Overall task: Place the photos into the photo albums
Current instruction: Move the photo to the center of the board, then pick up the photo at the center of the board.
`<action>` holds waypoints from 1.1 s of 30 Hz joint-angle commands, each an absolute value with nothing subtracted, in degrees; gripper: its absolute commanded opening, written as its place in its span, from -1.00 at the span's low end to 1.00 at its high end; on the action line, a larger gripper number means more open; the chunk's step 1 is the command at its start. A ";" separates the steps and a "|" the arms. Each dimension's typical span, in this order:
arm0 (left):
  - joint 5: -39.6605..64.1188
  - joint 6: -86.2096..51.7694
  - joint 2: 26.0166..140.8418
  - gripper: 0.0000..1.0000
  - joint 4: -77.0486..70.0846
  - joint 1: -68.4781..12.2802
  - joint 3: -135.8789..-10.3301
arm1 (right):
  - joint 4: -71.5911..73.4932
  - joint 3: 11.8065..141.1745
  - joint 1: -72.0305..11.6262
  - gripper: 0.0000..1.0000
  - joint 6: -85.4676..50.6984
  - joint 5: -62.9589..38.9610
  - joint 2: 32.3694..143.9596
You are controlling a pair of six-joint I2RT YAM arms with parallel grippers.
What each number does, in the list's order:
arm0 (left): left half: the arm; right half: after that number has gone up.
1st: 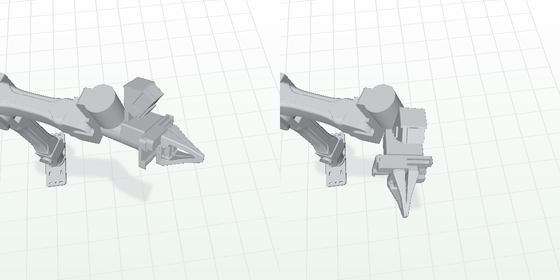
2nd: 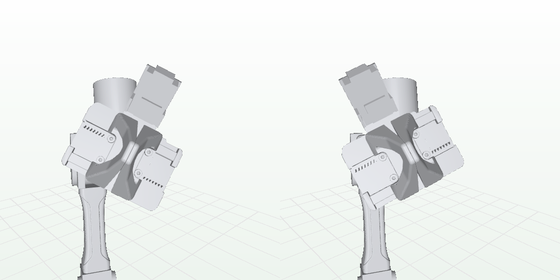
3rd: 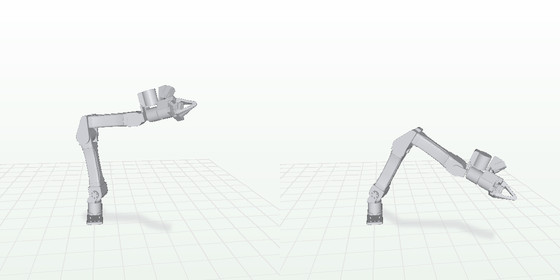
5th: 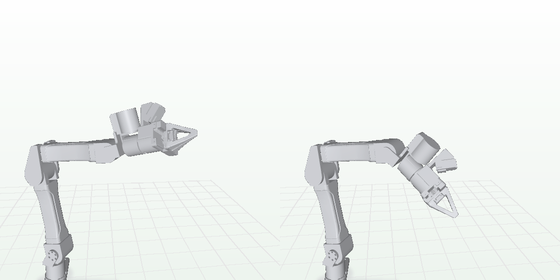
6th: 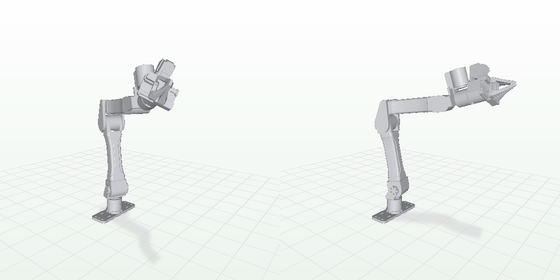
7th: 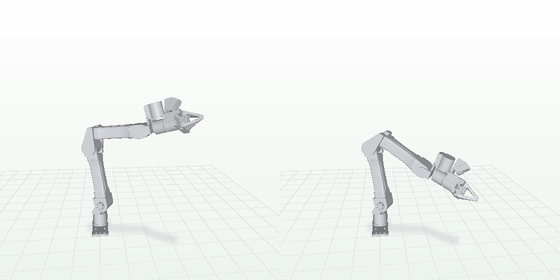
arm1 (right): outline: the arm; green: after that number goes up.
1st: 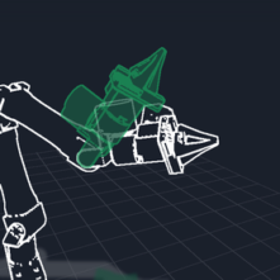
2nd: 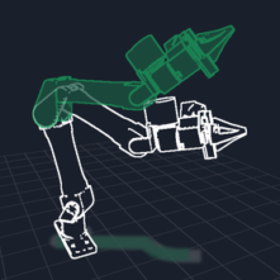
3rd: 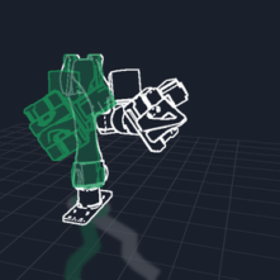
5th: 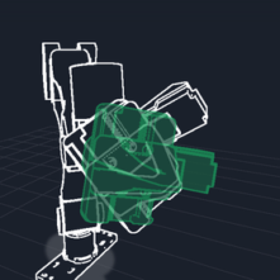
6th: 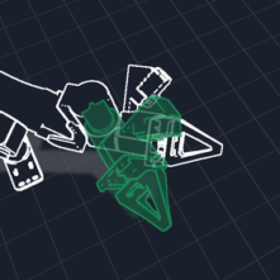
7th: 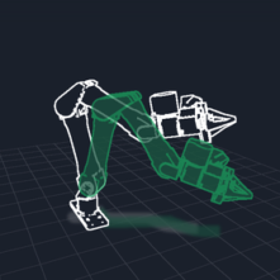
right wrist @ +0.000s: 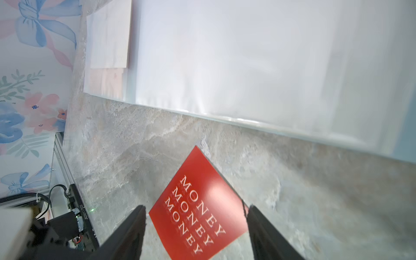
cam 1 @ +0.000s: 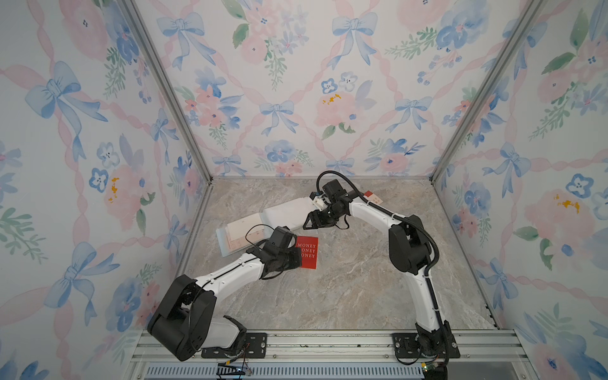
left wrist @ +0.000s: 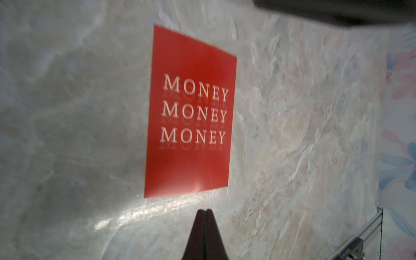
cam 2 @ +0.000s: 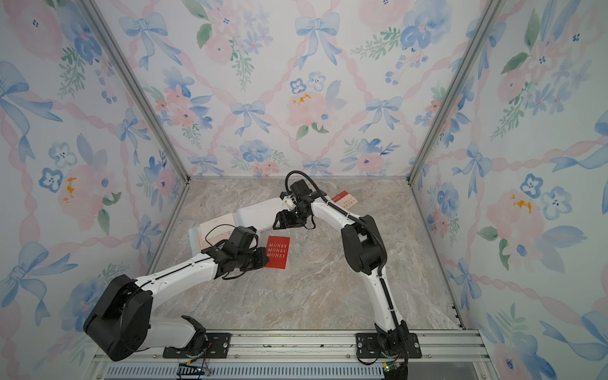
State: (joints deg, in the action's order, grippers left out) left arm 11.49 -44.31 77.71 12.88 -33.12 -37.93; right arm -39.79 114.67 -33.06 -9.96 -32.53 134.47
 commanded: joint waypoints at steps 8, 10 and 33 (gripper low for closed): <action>12.35 -50.36 76.85 -0.88 13.78 -35.51 -33.06 | -51.29 127.80 -35.54 0.44 -4.65 -34.91 145.30; 10.95 -50.14 78.38 -0.87 13.62 -35.51 -33.35 | -52.54 129.73 -35.77 0.43 -4.12 -34.62 146.83; 0.30 -41.63 93.34 -0.86 13.54 -29.67 -38.76 | -47.74 103.77 -34.21 0.43 -3.34 -35.60 131.90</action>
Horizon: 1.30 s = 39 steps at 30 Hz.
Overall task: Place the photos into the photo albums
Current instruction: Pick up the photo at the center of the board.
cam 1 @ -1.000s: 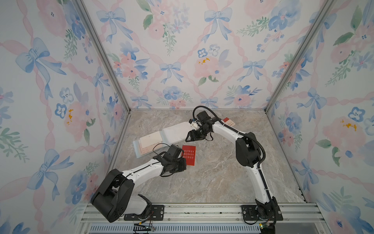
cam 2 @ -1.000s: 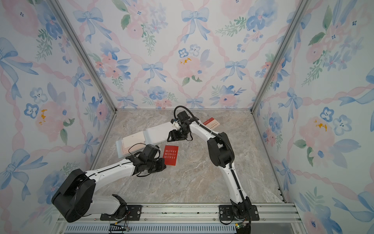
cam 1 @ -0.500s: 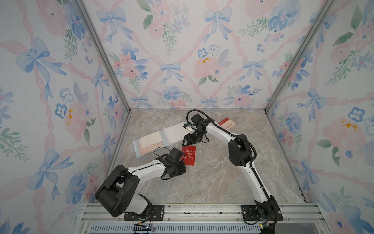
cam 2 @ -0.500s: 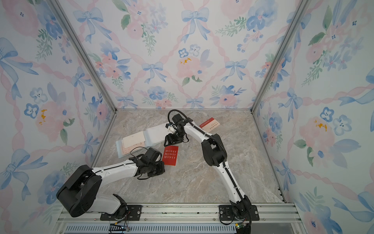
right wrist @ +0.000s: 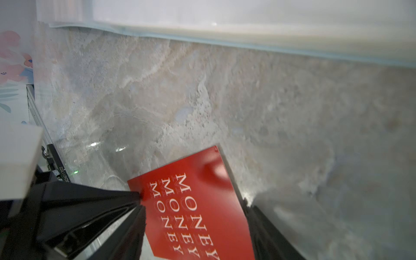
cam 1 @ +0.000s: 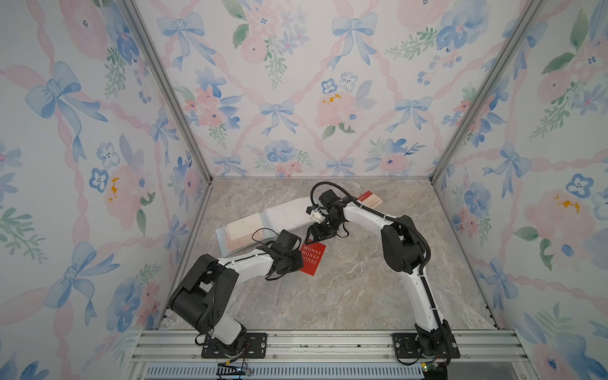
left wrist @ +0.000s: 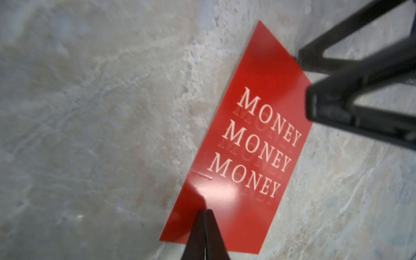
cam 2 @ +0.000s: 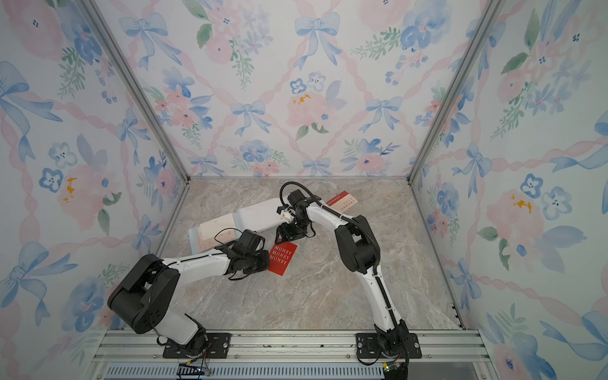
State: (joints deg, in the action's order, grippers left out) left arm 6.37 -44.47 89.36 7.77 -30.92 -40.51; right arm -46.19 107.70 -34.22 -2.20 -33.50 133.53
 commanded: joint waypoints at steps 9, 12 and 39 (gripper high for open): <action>-0.02 -40.66 97.27 -0.88 12.76 -29.44 -41.97 | -33.36 88.40 -31.85 0.43 -11.35 -49.59 125.25; 0.21 -40.46 97.99 -0.89 12.42 -29.60 -41.90 | -28.83 86.40 -31.63 0.43 -14.41 -53.29 125.20; 0.44 -38.63 93.33 -0.77 12.22 -25.66 -43.39 | -34.15 87.52 -29.10 -1.00 -12.61 -50.41 124.29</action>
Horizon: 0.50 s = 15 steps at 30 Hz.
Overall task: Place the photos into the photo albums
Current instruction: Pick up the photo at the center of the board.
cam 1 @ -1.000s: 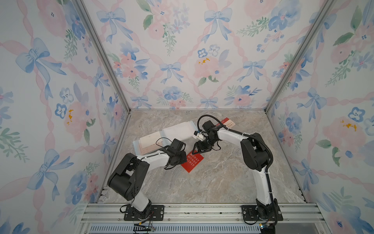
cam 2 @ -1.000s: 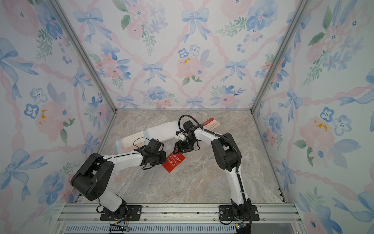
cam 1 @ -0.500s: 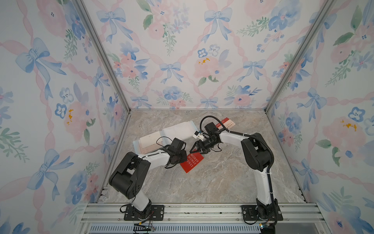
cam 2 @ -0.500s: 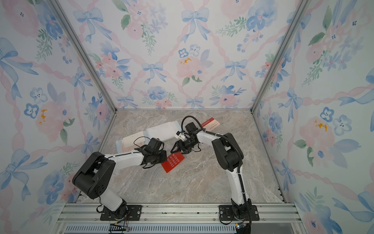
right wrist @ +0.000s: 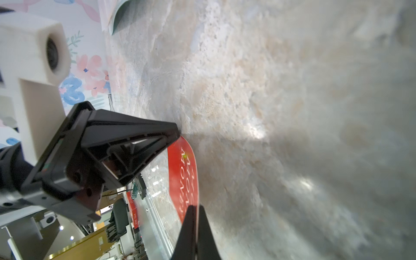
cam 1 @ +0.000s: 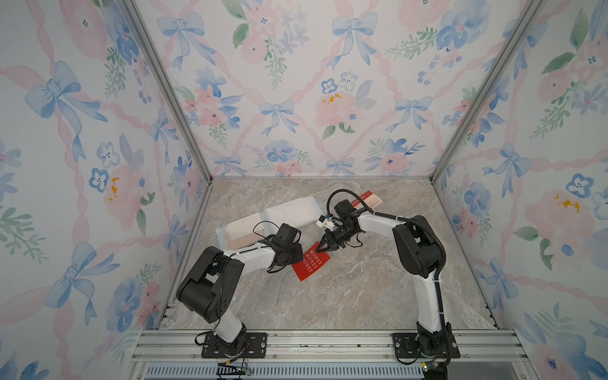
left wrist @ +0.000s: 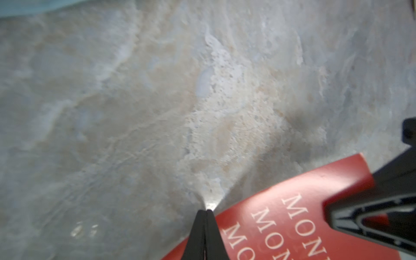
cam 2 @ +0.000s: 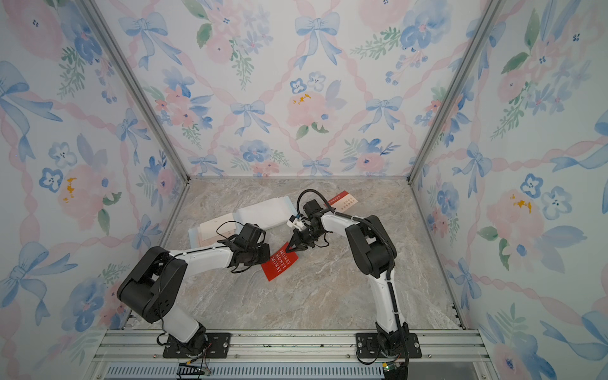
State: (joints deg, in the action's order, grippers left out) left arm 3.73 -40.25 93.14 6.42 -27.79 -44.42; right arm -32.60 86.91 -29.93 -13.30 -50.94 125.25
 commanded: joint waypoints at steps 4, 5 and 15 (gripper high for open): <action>2.13 -36.72 92.35 -0.73 12.22 -20.25 -46.65 | -34.27 88.36 -28.61 -1.00 -12.62 -50.45 123.05; 2.67 -36.46 92.01 -0.72 12.17 -18.88 -48.03 | -34.28 88.50 -28.44 -1.00 -12.68 -50.45 122.75; 0.21 -35.16 98.41 -0.65 12.14 -7.14 -67.15 | -33.35 87.11 -27.61 -1.00 -12.22 -51.24 120.90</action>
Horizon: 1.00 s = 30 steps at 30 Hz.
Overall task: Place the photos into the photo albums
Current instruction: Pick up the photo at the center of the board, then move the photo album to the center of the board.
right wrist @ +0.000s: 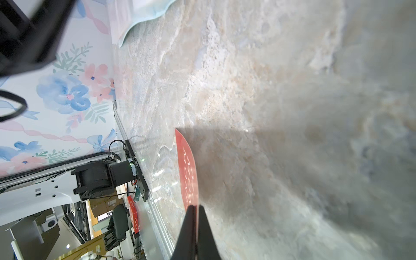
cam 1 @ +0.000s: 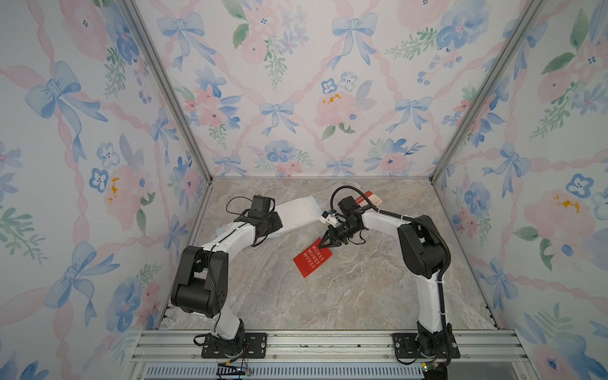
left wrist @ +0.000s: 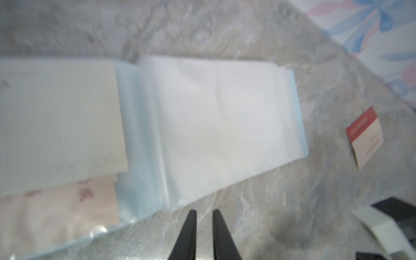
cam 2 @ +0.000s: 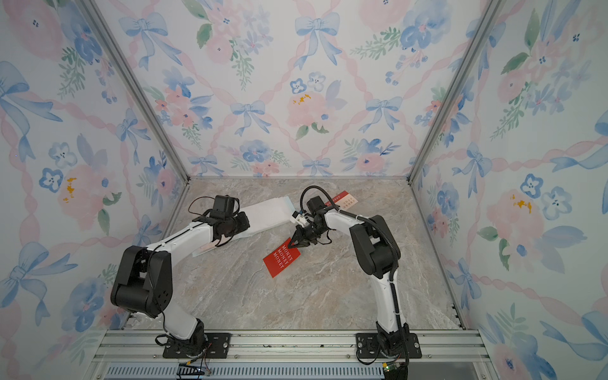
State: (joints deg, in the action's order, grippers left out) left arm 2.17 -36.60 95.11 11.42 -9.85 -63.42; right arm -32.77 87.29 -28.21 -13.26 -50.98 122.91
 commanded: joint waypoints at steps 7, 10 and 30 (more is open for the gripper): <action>0.63 -34.06 115.42 -0.65 12.22 -1.54 -86.12 | -29.33 83.19 -25.94 -1.00 -13.50 -52.20 117.54; 4.53 -35.06 122.88 -0.67 12.22 -0.79 -93.40 | -27.90 81.32 -24.79 -1.00 -14.27 -52.21 115.31; 5.91 -36.13 126.87 -0.72 12.04 -9.37 -84.64 | -9.82 71.70 -16.77 -1.00 -26.21 -50.63 109.34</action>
